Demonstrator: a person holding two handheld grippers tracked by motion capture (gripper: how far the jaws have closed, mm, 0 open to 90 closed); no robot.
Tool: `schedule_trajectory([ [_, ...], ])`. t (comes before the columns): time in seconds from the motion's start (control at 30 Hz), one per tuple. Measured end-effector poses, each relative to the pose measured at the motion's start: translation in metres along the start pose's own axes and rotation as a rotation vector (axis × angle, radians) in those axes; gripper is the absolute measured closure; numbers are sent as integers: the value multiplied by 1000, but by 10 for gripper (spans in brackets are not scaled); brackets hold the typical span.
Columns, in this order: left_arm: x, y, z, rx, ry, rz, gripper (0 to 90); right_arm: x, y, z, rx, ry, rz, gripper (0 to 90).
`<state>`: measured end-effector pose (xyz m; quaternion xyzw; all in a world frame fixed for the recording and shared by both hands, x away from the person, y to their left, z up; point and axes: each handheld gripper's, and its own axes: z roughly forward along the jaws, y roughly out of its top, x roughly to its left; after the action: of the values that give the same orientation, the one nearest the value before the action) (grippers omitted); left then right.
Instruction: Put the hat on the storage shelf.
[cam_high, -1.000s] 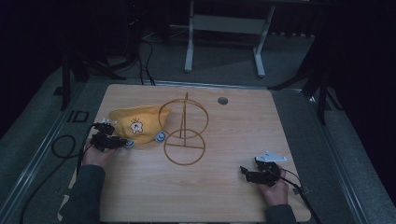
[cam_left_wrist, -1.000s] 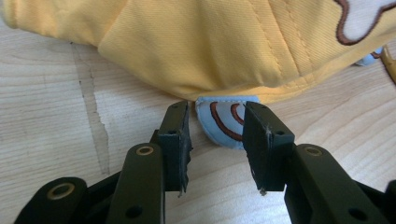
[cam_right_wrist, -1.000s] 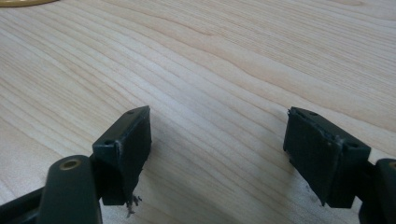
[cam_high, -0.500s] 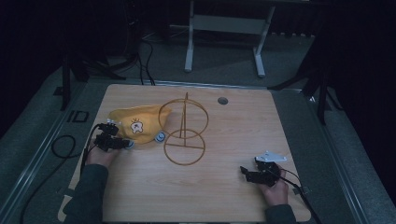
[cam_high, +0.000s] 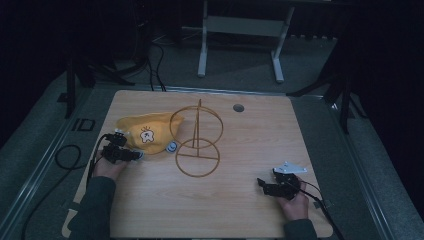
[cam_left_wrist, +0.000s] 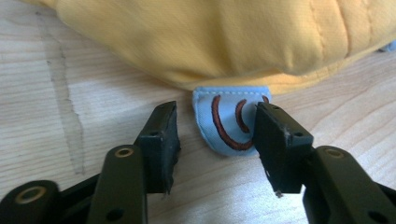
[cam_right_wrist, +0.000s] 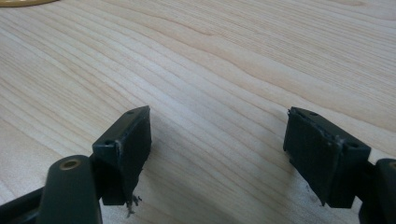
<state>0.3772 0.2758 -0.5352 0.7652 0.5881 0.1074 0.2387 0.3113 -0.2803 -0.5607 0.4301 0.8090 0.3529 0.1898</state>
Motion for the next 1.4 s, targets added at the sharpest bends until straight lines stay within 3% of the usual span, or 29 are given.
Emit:
schedule_trajectory([
  [0.17, -3, 1, 1, -2, -9, 5, 542, 0, 0, 0, 0, 0, 0, 233],
  [0.33, -4, 0, -1, 1, -19, 7, 722, 0, 0, 0, 0, 0, 0, 233],
  [0.53, -6, 0, -5, -19, -48, -4, 823, 0, 0, 0, 0, 0, 0, 233],
  [0.77, -6, 1, -15, -55, -90, -3, 846, 0, 0, 0, 0, 0, 0, 233],
  [0.93, -4, 7, -31, -119, -149, -26, 847, 0, 0, 0, 0, 0, 0, 233],
  [1.4, -13, 36, -72, -235, -158, 7, 851, 0, 0, 0, 1, 0, 0, 233],
])
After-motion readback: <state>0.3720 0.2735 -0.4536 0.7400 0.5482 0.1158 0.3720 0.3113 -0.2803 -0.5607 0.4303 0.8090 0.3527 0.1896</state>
